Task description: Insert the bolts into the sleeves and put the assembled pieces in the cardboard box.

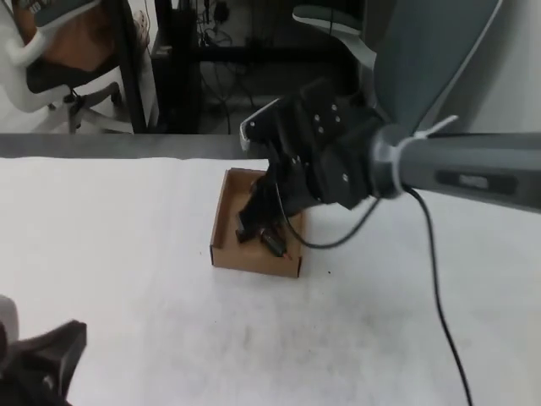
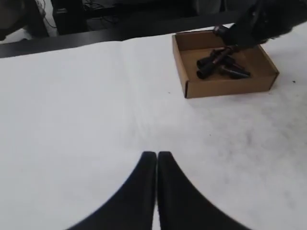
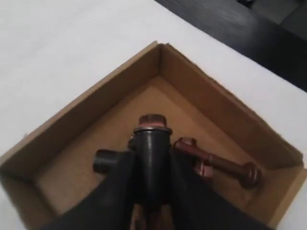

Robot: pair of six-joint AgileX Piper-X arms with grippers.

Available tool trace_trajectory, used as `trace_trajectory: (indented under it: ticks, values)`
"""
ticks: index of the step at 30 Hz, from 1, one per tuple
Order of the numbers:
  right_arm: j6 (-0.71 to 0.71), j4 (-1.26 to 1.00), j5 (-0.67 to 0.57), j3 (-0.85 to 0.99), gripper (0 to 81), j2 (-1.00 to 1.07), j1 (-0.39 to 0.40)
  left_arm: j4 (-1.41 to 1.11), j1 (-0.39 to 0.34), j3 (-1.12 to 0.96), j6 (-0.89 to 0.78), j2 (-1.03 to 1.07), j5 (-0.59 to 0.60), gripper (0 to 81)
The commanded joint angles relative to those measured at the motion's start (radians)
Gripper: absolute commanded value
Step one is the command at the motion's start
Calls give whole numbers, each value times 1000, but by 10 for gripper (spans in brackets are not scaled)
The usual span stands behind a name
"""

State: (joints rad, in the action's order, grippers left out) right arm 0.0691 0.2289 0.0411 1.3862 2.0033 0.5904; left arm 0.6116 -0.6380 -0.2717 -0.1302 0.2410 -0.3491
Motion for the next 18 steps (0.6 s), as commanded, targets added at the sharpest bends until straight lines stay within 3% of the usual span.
trace_trajectory:
  ticks: [1,2,4,8,9,12,15,16,18]
  values:
    - [23,-1,3,59,1,52,-24,-23,1,35,-30,-8,80,18]
    - [30,-1,-14,67,17,68,-27,-40,1,51,-46,-8,115,18]
    - [29,-1,-48,71,136,83,-32,-64,1,75,-73,-8,142,18]
    - [-8,1,-47,71,664,73,-32,-71,1,102,-109,-8,142,18]
    - [-23,1,-47,71,700,63,-27,-78,1,107,-107,-8,133,18]
    - [-25,18,-47,71,700,5,-17,-77,1,107,-108,-8,126,18]
    - [-6,41,-41,57,599,-98,0,-74,1,107,-57,-8,106,18]
    - [10,43,-41,43,571,-145,10,-78,1,107,-38,-8,59,18]
    - [44,39,-35,6,567,-252,25,-77,1,107,-35,-8,-168,18]
